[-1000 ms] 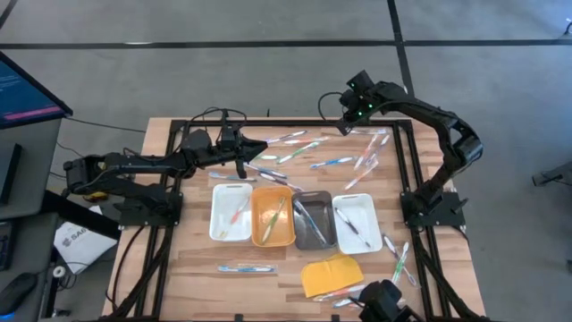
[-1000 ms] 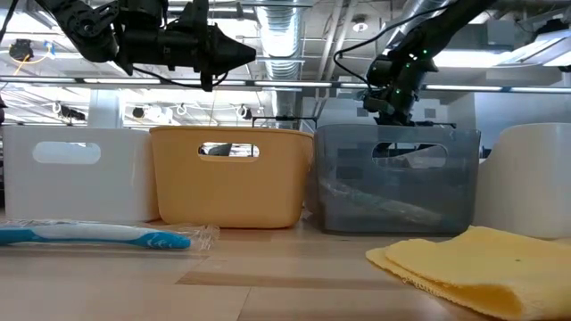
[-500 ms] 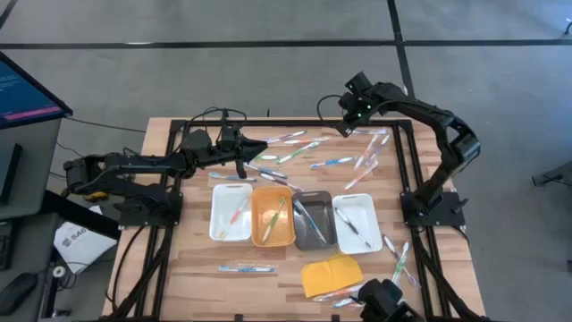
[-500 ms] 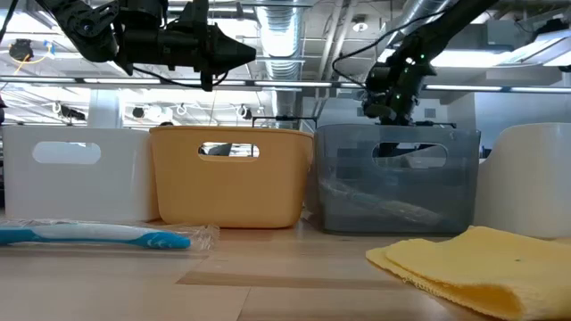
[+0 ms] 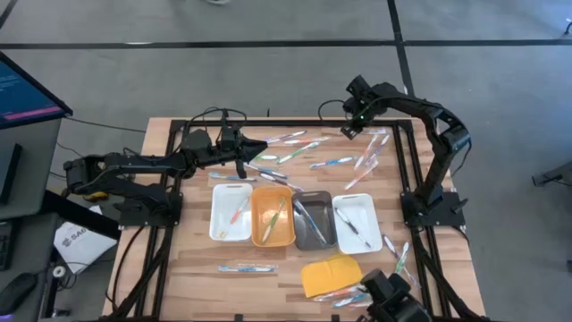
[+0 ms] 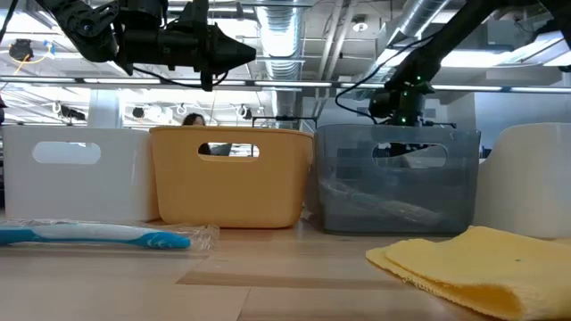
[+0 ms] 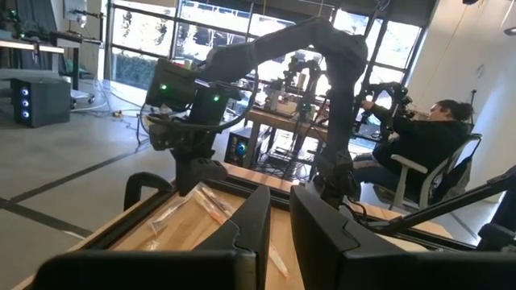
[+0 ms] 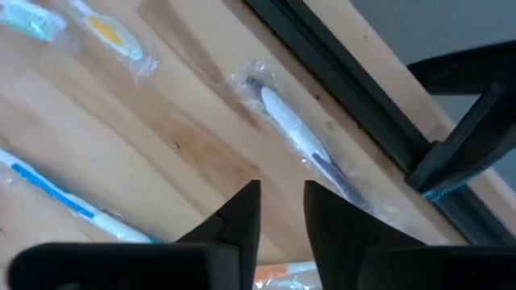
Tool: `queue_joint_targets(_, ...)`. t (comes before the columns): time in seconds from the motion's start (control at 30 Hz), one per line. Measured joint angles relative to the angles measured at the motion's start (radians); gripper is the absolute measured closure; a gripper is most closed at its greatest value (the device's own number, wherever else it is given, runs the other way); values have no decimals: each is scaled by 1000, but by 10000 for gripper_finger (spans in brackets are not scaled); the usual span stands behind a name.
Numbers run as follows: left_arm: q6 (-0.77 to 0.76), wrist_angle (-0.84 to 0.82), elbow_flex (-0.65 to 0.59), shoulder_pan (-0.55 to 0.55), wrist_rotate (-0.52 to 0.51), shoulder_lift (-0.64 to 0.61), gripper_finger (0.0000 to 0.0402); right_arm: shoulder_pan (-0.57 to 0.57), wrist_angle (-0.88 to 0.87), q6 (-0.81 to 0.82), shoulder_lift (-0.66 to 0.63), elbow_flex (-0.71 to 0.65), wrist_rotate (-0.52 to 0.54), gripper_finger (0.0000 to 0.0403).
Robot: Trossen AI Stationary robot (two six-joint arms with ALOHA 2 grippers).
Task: Pick & Place Toothbrushes
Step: Put the purple toothbrush into the right white bin
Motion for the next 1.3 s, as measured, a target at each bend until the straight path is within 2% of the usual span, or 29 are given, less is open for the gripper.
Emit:
queue_joint_targets(0.2,0,0,0,0,0,0,358,-40,8,-34,31,0,-2,267)
queue_joint_targets(0.4,-3,0,0,0,0,0,358,-59,13,-38,82,0,0,255)
queue_joint_targets(0.83,-4,2,0,0,0,0,358,-64,42,-71,156,1,35,264)
queue_joint_targets(1.07,-4,3,0,0,0,0,358,-74,34,-87,156,2,35,263)
queue_joint_targets(1.3,-5,7,0,0,0,0,358,-67,5,-101,156,-13,34,281)
